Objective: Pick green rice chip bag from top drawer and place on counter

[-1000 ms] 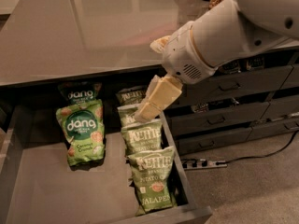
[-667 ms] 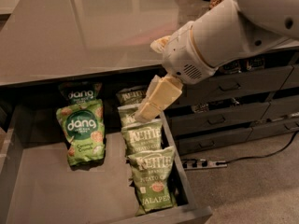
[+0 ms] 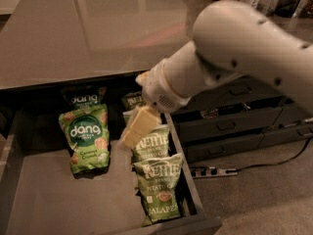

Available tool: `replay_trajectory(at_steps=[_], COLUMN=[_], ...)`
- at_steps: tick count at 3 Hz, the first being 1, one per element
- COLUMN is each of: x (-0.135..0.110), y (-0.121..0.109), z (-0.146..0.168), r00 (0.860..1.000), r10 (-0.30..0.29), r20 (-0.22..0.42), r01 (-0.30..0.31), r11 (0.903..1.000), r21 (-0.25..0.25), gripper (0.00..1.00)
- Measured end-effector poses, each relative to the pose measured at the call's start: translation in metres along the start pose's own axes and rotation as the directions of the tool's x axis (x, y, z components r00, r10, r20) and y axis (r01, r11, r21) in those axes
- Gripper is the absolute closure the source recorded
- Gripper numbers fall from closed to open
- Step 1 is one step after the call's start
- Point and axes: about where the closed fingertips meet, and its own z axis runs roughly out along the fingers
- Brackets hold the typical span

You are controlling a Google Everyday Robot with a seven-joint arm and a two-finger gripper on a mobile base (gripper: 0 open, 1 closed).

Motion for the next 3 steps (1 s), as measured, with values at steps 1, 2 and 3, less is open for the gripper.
replay_trajectory(at_steps=[1, 2, 3], x=[0.018, 0.017, 0.003], y=[0.014, 0.014, 0.014], z=[0.066, 0.067, 0.089], r00=[0.994, 0.994, 0.994], r10=[0.104, 0.103, 0.107], r20=[-0.031, -0.031, -0.018], r01=[-0.105, -0.105, -0.108], r11=[0.9931, 0.9932, 0.9932], r21=[-0.051, -0.051, -0.044], gripper=[0.0, 0.0, 0.0])
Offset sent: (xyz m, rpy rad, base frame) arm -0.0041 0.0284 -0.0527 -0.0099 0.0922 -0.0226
